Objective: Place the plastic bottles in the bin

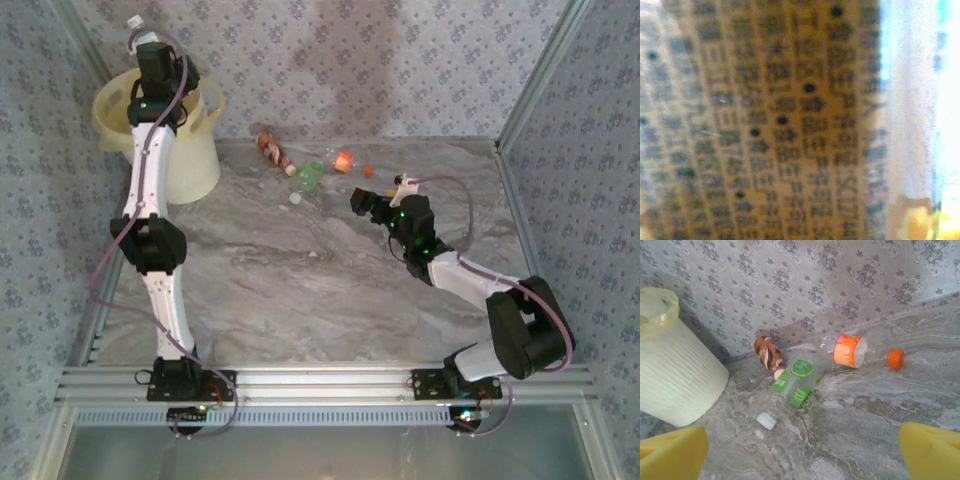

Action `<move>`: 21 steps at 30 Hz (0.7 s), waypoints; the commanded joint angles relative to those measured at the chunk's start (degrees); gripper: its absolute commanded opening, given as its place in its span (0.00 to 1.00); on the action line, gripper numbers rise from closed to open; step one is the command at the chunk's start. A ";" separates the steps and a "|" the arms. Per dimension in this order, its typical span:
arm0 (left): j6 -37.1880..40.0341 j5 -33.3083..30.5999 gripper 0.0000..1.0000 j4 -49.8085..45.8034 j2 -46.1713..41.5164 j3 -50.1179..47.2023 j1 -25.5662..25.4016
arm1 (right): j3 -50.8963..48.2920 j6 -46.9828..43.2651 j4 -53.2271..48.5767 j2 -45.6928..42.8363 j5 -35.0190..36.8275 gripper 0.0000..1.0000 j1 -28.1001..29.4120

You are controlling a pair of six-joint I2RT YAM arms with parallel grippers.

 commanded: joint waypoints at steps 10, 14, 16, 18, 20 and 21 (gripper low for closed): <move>-9.93 4.22 0.83 -13.13 5.35 11.07 2.80 | 1.06 -4.46 -6.87 -4.60 2.98 1.00 0.61; -10.57 5.72 0.93 -16.27 5.40 11.26 2.76 | 1.01 -5.19 -7.89 -5.21 3.28 1.00 0.88; -10.20 6.73 0.94 -17.34 5.44 11.24 2.69 | 0.99 -5.39 -8.18 -5.30 3.54 1.00 0.86; -10.47 8.17 0.94 -18.38 5.43 11.23 2.65 | 0.90 -5.76 -8.51 -5.40 3.52 1.00 1.07; -10.87 10.33 0.94 -19.37 5.47 11.09 2.57 | 0.84 -6.04 -8.70 -5.65 3.64 1.00 1.16; -11.09 11.15 0.95 -19.93 5.36 11.11 2.41 | 0.75 -6.30 -8.79 -5.75 3.72 1.00 1.18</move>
